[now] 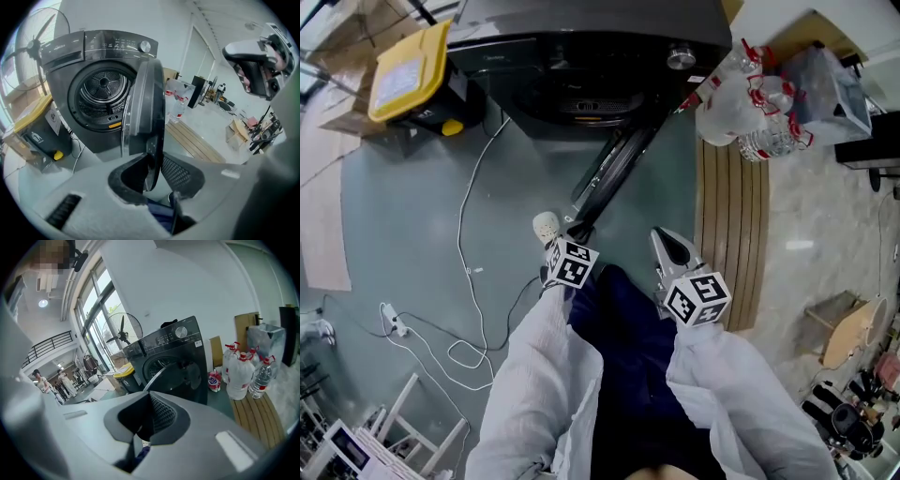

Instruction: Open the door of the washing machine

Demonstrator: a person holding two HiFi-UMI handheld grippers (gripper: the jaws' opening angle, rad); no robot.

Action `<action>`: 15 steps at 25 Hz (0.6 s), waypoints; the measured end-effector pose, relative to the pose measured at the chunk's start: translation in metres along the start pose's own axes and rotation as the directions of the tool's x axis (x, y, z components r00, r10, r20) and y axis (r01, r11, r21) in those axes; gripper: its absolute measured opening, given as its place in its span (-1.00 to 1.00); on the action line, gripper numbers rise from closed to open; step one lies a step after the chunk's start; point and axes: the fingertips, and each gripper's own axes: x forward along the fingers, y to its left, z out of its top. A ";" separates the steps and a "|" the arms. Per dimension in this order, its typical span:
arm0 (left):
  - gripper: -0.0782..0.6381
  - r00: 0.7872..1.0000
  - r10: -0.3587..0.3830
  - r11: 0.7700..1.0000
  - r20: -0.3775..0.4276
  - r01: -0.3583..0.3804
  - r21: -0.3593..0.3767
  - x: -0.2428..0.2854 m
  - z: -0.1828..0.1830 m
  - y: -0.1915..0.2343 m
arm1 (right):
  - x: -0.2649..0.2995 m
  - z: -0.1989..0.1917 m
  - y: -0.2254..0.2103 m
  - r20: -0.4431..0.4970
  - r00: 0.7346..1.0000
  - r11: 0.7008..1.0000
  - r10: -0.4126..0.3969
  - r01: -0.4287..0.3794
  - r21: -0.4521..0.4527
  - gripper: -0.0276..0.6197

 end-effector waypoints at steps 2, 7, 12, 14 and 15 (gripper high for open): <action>-0.52 1.000 -0.016 1.000 -0.001 0.016 -0.003 0.004 0.000 -0.014 | -0.010 -0.003 -0.008 0.010 1.000 1.000 -0.017 0.017 0.014 -0.88; -0.51 1.000 -0.029 0.999 -0.003 0.029 -0.025 0.012 0.001 -0.046 | -0.036 -0.015 -0.027 0.033 0.998 0.997 -0.061 0.059 0.058 -0.88; -0.50 1.000 -0.023 0.998 0.003 0.023 -0.063 0.020 0.002 -0.074 | -0.062 -0.028 -0.044 0.050 0.994 0.992 -0.101 0.096 0.086 -0.88; -0.49 1.000 -0.024 0.997 0.013 0.025 -0.070 0.023 0.005 -0.084 | -0.071 -0.032 -0.051 0.055 0.991 0.989 -0.119 0.113 0.098 -0.88; -0.49 1.000 -0.025 0.997 0.019 0.026 -0.073 0.025 0.006 -0.088 | -0.076 -0.034 -0.055 0.058 0.990 0.987 -0.129 0.123 0.106 -0.88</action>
